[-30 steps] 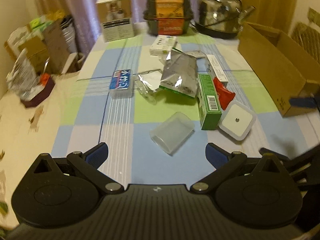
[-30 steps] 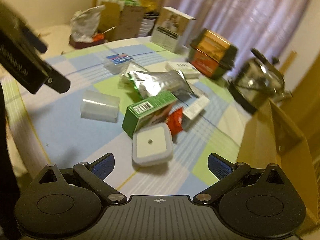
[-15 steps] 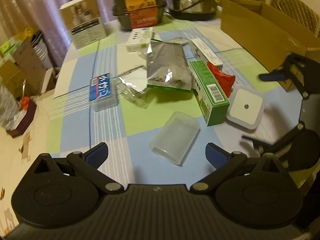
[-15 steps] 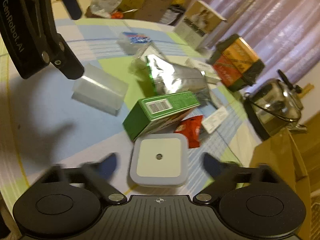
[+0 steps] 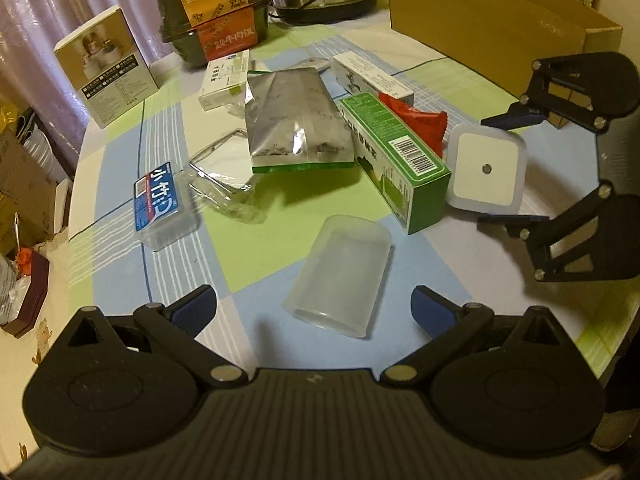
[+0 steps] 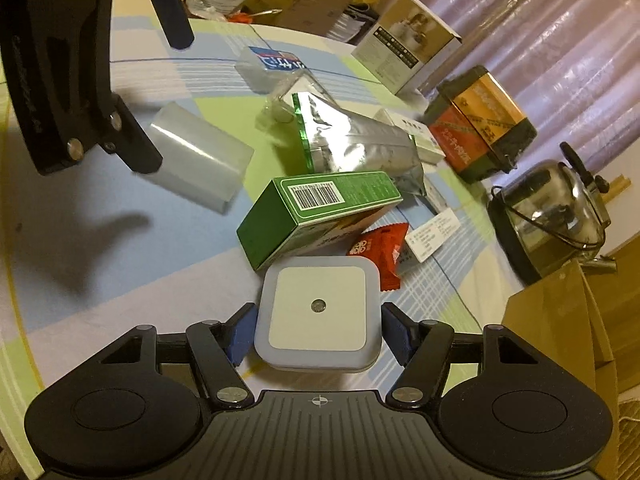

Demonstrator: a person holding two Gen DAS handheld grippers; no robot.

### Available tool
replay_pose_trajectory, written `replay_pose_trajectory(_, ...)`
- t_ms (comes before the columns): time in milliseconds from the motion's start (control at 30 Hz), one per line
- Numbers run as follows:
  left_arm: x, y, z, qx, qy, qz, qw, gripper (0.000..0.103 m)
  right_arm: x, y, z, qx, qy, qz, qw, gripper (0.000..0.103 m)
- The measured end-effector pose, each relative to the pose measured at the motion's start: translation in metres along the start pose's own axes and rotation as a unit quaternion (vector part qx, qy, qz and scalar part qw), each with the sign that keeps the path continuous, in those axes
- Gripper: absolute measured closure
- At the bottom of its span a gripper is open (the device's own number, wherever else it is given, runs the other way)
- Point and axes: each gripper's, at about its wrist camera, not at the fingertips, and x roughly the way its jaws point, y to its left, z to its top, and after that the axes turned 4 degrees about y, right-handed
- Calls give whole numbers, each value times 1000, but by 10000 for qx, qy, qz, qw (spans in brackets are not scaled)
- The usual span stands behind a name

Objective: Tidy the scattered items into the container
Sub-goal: 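Grasp the white square night-light with the right tool while the left tool grasps the clear plastic box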

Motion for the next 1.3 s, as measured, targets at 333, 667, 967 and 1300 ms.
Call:
replay_pose_trajectory(333,26,-3,8,235,109,-306,9992,8,-10,-21,-11,936,11,269,9952,34)
replay_pose_trajectory(667,33,-7,7,63,491,-559,9972,35,-15,-40,-28,1780,140,464,9828,34)
replay_pose_trajectory(967,27,-9,12,-269,428,-668,9965,39,-19,-46,-39,2192,177,485,9743,34)
replay_pose_trajectory(1300,28,-5,17,-562,617,-687,9941,56,-19,-61,-46,2843,208,660,9562,35)
